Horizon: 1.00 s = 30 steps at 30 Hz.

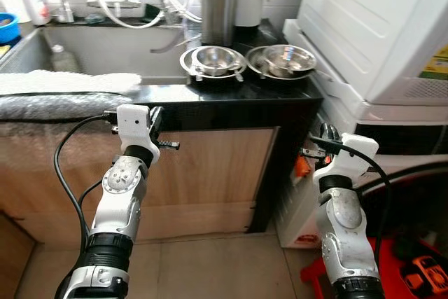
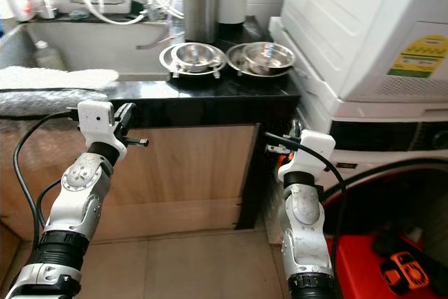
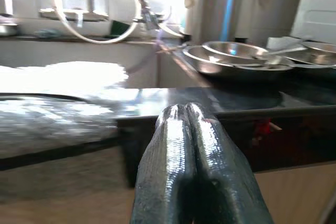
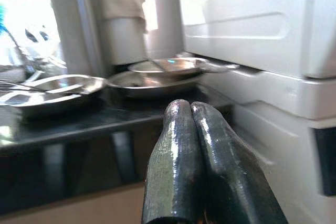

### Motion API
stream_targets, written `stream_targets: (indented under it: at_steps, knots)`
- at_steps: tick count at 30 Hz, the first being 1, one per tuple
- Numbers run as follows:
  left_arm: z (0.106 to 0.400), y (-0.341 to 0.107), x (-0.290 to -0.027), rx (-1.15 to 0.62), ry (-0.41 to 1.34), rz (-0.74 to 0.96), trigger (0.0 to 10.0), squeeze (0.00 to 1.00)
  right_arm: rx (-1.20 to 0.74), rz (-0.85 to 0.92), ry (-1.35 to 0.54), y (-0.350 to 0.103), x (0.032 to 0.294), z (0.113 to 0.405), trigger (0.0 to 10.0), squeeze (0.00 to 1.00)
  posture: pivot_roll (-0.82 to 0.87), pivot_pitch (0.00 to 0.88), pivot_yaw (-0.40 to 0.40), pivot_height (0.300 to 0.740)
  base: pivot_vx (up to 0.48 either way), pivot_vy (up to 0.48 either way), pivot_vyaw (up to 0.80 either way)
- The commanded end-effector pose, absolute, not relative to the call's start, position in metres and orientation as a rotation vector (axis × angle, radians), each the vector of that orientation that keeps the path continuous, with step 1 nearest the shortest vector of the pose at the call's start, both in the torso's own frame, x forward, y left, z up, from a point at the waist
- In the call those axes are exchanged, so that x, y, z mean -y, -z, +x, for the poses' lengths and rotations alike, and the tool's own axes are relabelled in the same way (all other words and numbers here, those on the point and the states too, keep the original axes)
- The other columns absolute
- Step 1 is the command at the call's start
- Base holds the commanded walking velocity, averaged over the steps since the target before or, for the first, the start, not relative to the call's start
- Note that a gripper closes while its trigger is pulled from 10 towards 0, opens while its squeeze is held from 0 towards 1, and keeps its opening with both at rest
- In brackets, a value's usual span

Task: Kitchen organization

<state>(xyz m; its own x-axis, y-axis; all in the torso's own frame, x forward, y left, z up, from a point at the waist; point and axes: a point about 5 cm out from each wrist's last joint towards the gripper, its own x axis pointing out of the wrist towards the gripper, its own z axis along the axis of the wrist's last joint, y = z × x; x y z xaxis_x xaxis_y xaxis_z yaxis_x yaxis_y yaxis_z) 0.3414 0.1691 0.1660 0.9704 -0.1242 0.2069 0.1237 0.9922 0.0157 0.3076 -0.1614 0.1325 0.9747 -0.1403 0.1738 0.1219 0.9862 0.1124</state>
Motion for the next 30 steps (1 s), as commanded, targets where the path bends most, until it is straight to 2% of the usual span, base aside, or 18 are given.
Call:
stream_targets:
  at_steps: [1, 8, 14, 16, 30]
  knots:
    - [0.342, -0.173, -0.167, 0.226, 0.134, 0.004, 10.0, 0.00, 0.197, 0.122, 0.138, -0.136, 0.161, 0.309, 10.0, 0.00, -0.03, 0.000, -0.046, 0.740, 0.000, 0.330, 0.00]
    - [0.342, -0.174, -0.166, 0.222, 0.143, 0.005, 10.0, 0.00, 0.217, 0.165, 0.135, -0.143, 0.157, 0.314, 10.0, 0.00, -0.03, 0.000, -0.043, 0.740, 0.000, 0.328, 0.00]
    - [0.342, -0.175, -0.166, 0.222, 0.147, 0.008, 10.0, 0.00, 0.208, 0.177, 0.127, -0.142, 0.154, 0.316, 10.0, 0.00, -0.02, 0.000, -0.041, 0.740, 0.000, 0.328, -0.72]
    - [0.342, -0.177, -0.164, 0.235, 0.155, 0.008, 10.0, 0.00, 0.212, 0.177, 0.128, -0.142, 0.153, 0.316, 10.0, 0.00, -0.02, 0.000, -0.040, 0.740, 0.000, 0.000, -0.69]
    - [0.343, -0.187, -0.158, 0.259, 0.175, 0.023, 10.0, 0.00, 0.223, 0.179, 0.122, -0.142, 0.152, 0.317, 10.0, 0.00, -0.02, 0.000, -0.038, 0.740, 0.000, 0.000, 0.00]
